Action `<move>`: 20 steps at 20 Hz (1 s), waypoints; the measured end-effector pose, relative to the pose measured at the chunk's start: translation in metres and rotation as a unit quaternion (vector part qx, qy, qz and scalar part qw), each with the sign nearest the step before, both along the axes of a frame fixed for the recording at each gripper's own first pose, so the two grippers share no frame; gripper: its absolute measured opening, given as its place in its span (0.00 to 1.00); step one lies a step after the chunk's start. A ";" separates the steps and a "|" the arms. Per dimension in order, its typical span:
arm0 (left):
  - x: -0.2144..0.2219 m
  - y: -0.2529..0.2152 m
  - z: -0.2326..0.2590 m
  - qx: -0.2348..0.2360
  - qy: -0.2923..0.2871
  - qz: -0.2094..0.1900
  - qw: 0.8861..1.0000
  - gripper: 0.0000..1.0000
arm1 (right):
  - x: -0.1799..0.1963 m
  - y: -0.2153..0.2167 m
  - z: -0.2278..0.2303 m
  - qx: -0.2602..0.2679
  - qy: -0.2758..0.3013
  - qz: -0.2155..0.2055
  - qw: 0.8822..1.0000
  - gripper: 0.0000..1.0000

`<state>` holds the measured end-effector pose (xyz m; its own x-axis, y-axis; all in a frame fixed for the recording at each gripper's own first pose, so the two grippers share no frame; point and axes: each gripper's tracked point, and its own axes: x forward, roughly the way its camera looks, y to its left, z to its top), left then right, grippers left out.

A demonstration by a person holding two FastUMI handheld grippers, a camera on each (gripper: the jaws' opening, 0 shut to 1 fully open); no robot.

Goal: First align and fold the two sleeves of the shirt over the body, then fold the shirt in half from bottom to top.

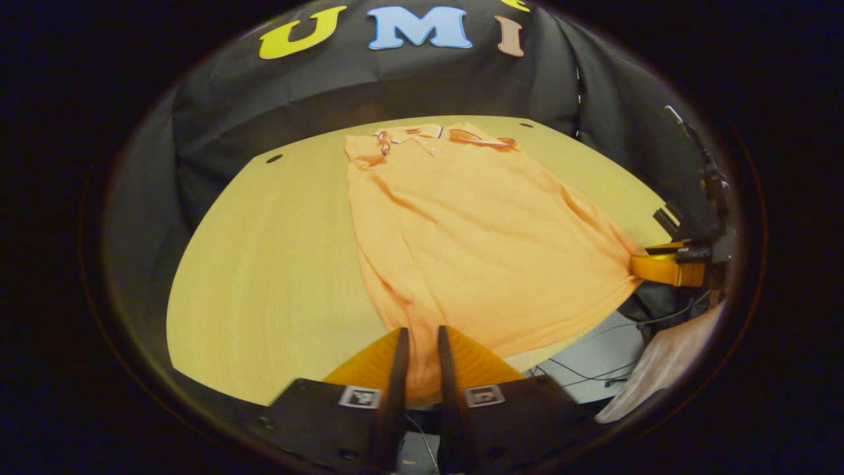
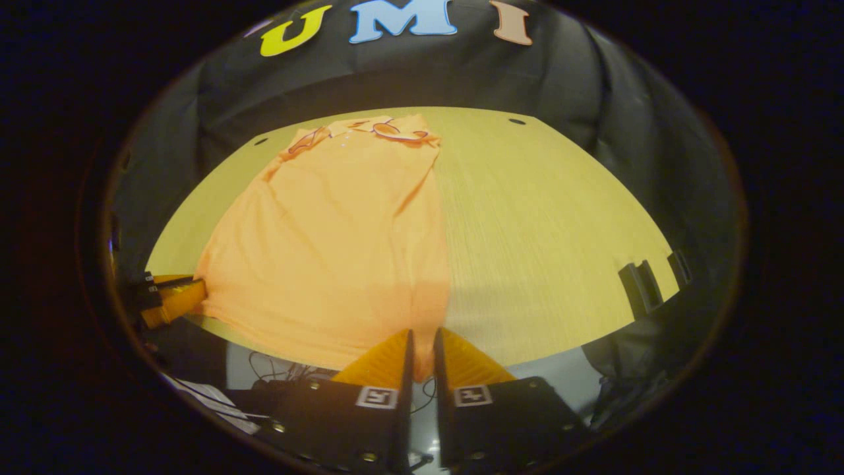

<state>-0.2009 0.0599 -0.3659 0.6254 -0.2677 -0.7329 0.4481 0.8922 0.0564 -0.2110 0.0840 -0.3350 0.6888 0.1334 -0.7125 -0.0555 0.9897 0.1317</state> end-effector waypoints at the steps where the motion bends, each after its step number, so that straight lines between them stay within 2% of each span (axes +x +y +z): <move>1: 0.000 0.000 0.000 0.009 -0.004 -0.006 1.000 0.14 | 0.000 0.001 -0.002 0.000 0.003 0.006 1.000 0.11; 2: 0.000 -0.001 0.001 0.013 -0.007 -0.009 1.000 0.14 | 0.001 0.001 0.000 0.000 0.000 0.010 1.000 0.11; 3: 0.002 -0.003 0.002 0.014 -0.008 -0.008 1.000 0.11 | 0.001 0.005 0.001 0.011 0.002 0.008 1.000 0.11; 4: 0.001 -0.002 0.002 0.018 -0.012 -0.008 1.000 0.07 | -0.001 0.008 0.002 0.023 0.004 0.010 1.000 0.04; 11: 0.016 -0.004 0.028 0.020 -0.051 -0.001 0.999 0.06 | 0.007 0.005 0.036 0.035 -0.028 0.022 0.999 0.04; 20: 0.060 -0.012 0.062 -0.014 -0.058 0.036 0.998 0.07 | 0.054 0.004 0.088 0.050 -0.064 0.010 0.997 0.04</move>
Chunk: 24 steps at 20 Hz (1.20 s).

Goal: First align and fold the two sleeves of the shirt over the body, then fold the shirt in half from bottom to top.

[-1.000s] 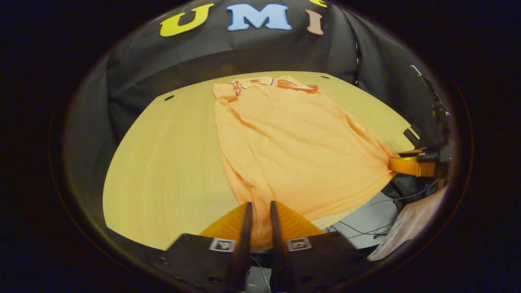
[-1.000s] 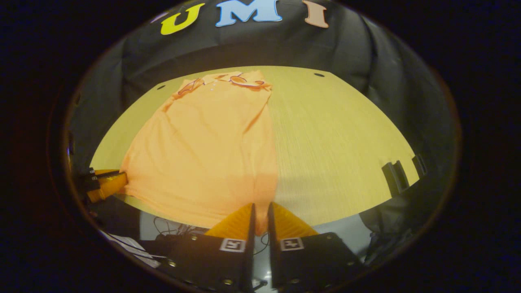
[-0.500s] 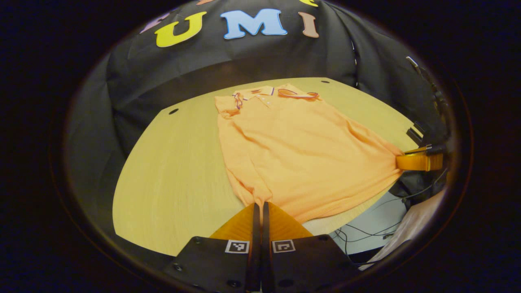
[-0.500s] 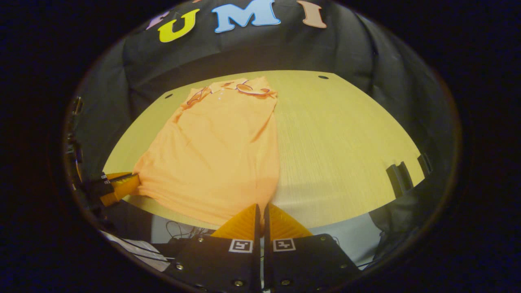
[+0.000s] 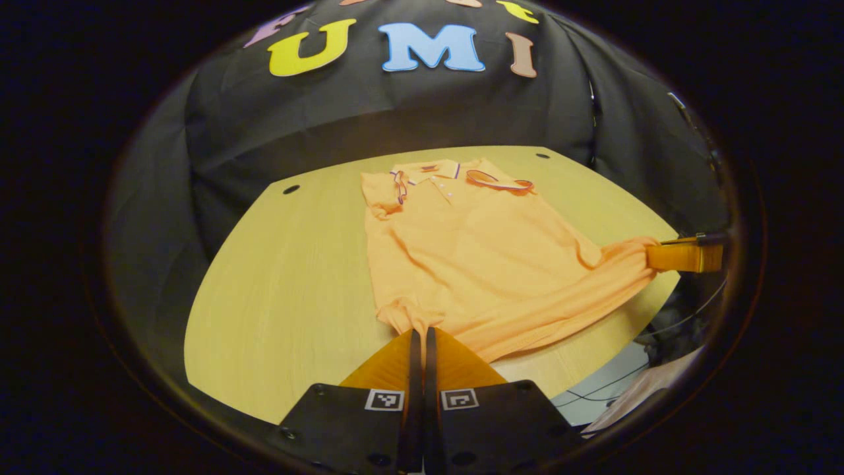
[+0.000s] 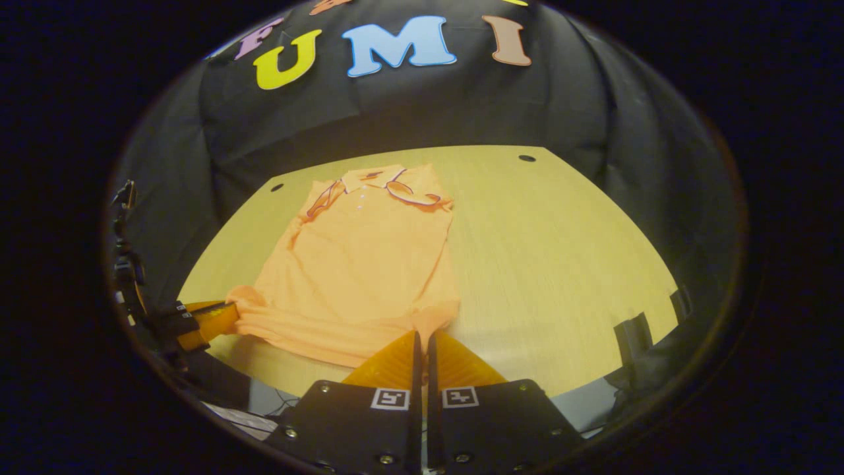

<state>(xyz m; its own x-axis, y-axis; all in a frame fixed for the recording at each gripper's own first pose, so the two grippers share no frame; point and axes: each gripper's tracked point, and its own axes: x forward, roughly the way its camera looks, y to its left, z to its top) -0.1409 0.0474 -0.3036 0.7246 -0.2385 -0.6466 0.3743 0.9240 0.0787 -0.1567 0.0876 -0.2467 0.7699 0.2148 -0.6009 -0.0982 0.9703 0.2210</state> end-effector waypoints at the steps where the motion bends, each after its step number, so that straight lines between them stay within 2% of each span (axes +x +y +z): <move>1: 0.007 -0.001 0.005 -0.002 -0.003 0.001 1.000 0.06 | 0.007 0.000 0.006 0.004 -0.003 -0.003 1.000 0.04; 8: 0.066 -0.014 0.040 -0.030 -0.023 0.009 0.999 0.07 | 0.064 -0.002 0.046 -0.014 -0.040 -0.016 0.999 0.04; 14: 0.114 -0.022 0.045 -0.033 -0.029 0.005 0.999 0.06 | 0.113 0.003 0.065 -0.031 -0.053 -0.015 0.998 0.04; 19: 0.151 -0.029 0.051 -0.049 -0.035 -0.005 0.998 0.06 | 0.157 0.007 0.078 -0.045 -0.067 -0.029 0.996 0.04; 24: 0.188 -0.028 0.061 -0.061 -0.045 0.021 0.997 0.06 | 0.191 0.018 0.089 -0.046 -0.075 -0.023 0.996 0.04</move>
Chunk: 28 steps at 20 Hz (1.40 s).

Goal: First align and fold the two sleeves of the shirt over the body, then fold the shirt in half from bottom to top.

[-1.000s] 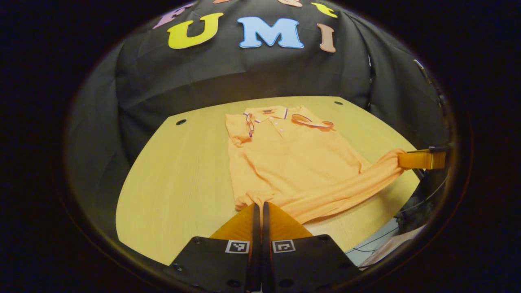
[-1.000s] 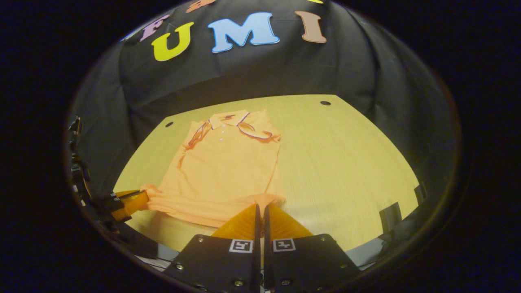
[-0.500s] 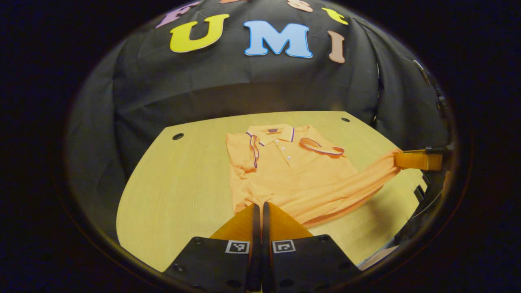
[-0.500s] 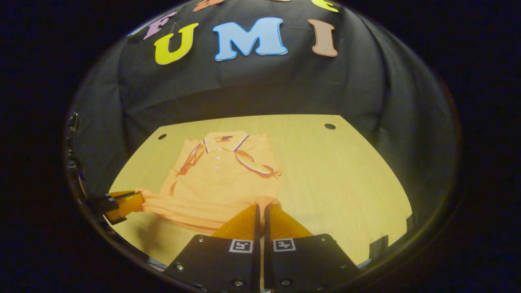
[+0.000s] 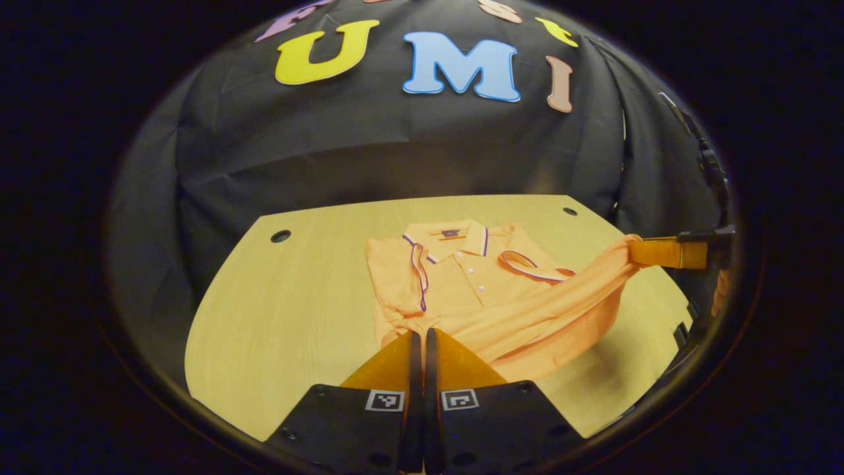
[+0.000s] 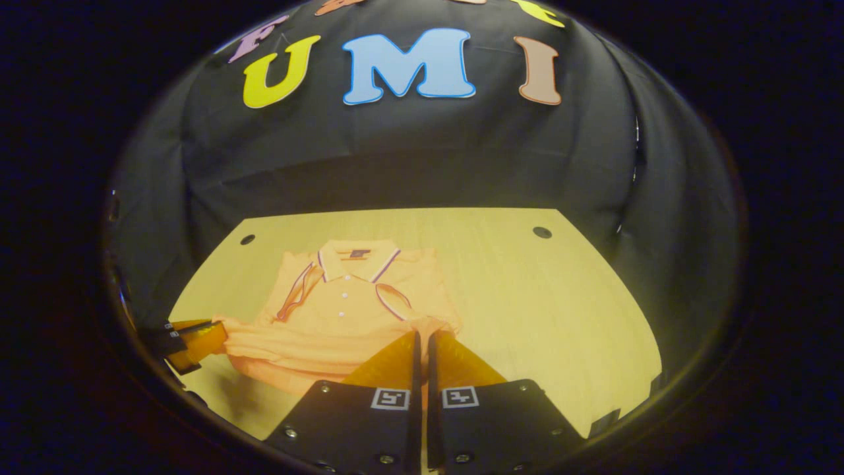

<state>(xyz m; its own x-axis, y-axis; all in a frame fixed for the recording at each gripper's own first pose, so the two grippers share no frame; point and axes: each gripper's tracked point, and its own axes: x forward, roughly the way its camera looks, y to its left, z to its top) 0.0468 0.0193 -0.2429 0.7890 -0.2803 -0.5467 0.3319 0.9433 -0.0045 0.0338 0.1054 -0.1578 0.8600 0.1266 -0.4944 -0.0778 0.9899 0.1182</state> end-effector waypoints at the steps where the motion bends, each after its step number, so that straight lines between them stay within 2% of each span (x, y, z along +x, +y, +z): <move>1: 0.007 0.000 0.003 -0.003 -0.003 0.009 1.000 0.06 | 0.007 0.001 0.001 -0.003 -0.001 0.005 1.000 0.04; 6: 0.049 -0.004 0.018 -0.020 -0.027 0.042 0.999 0.06 | 0.041 0.007 0.013 -0.004 -0.016 0.023 1.000 0.04; 12: 0.097 -0.008 0.019 -0.039 -0.029 0.068 0.997 0.06 | 0.080 0.009 0.009 -0.012 -0.017 0.033 0.999 0.04; 28: 0.208 -0.029 -0.003 -0.039 -0.039 0.087 0.995 0.06 | 0.190 0.014 -0.017 -0.040 -0.001 0.029 0.999 0.04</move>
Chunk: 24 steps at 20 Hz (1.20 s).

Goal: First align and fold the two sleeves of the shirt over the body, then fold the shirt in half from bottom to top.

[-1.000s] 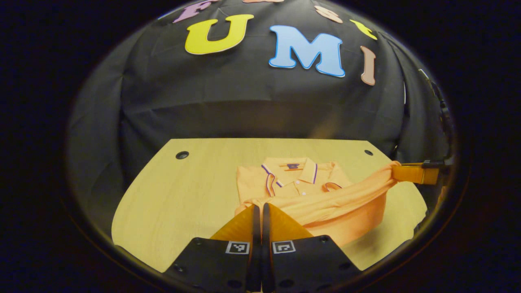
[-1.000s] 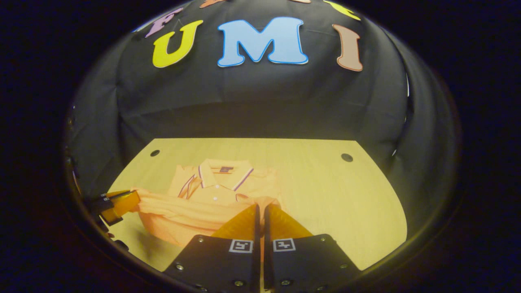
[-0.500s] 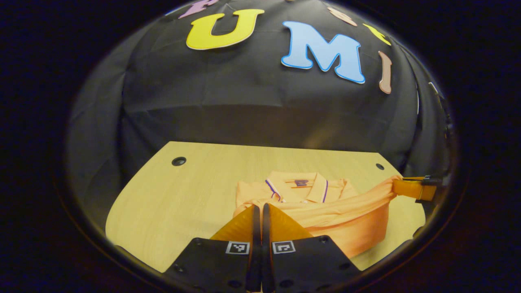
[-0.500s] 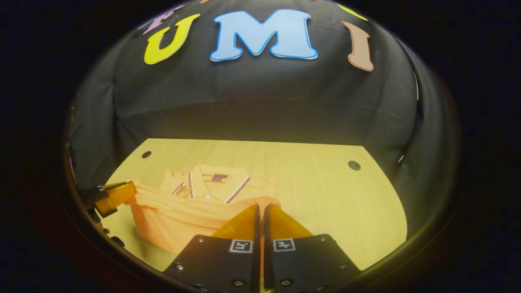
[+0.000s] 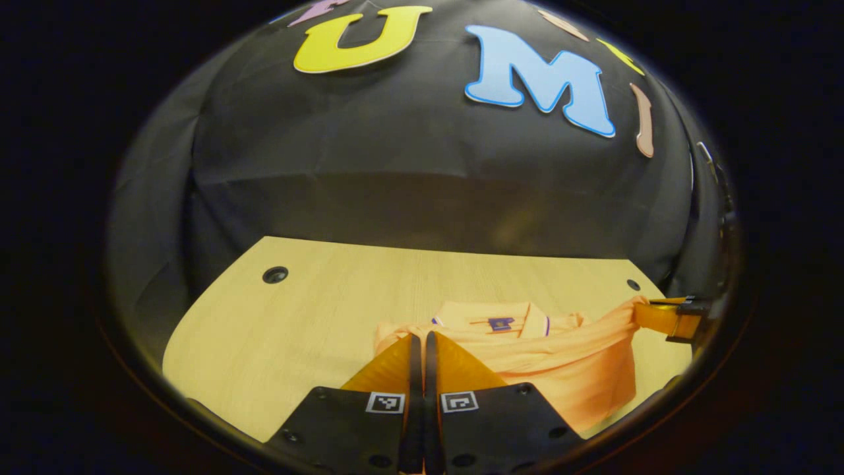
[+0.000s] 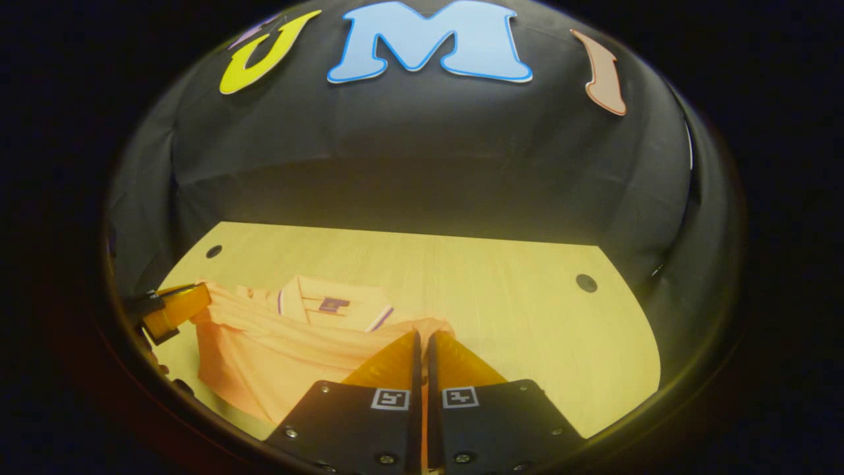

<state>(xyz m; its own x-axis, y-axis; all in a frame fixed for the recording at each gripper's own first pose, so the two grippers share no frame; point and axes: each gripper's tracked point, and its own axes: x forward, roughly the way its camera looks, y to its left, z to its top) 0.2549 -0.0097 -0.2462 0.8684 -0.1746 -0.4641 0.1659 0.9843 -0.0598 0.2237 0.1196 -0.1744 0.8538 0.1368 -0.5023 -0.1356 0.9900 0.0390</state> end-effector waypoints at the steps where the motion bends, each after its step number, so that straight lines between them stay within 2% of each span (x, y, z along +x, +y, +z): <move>1: 0.006 -0.001 -0.003 0.005 0.001 -0.002 1.000 0.06 | 0.005 0.000 -0.004 -0.004 0.003 0.000 1.000 0.04; 10: 0.019 -0.006 -0.036 0.035 0.026 -0.015 0.999 0.07 | 0.013 -0.002 -0.030 -0.036 0.043 -0.002 0.998 0.05; 14: 0.014 -0.009 -0.038 0.043 0.037 -0.019 0.998 0.13 | 0.011 0.000 -0.032 -0.035 0.050 0.004 0.998 0.09; 15: 0.012 -0.010 -0.036 0.041 0.037 -0.021 0.998 0.18 | 0.011 0.000 -0.033 -0.036 0.049 0.005 0.998 0.09; 16: 0.011 -0.012 -0.033 0.038 0.035 -0.023 0.998 0.21 | 0.008 0.000 -0.030 -0.035 0.047 0.006 0.998 0.13; 18: 0.008 -0.013 -0.026 0.034 0.028 -0.022 0.999 0.20 | 0.005 -0.002 -0.025 -0.041 0.040 0.006 0.998 0.29; 19: 0.003 -0.014 -0.022 0.031 0.026 -0.023 0.999 0.34 | 0.001 -0.004 -0.019 -0.043 0.035 0.006 0.998 0.33; 20: 0.002 -0.014 -0.019 0.029 0.024 -0.024 0.999 0.42 | -0.002 -0.005 -0.014 -0.045 0.030 0.005 0.999 0.41; 21: 0.000 -0.013 -0.015 0.032 0.021 -0.022 0.999 0.51 | -0.005 -0.005 -0.009 -0.043 0.026 0.008 0.999 0.43; 22: -0.005 -0.013 -0.011 0.031 0.019 -0.025 0.999 0.52 | -0.009 -0.004 -0.003 -0.040 0.021 0.010 0.999 0.55; 23: -0.009 -0.012 -0.007 0.032 0.015 -0.025 0.999 0.56 | -0.013 -0.006 0.002 -0.038 0.016 0.010 0.999 0.61; 24: -0.014 -0.012 -0.001 0.030 0.011 -0.026 0.999 0.60 | -0.018 -0.008 0.010 -0.038 0.008 0.007 0.999 0.73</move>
<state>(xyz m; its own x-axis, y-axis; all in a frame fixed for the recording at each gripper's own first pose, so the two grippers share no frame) 0.2411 -0.0219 -0.2474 0.8483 -0.1901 -0.4943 0.2162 0.9763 -0.0044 0.2057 0.1116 -0.1645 0.8439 0.1101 -0.5251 -0.1495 0.9882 -0.0331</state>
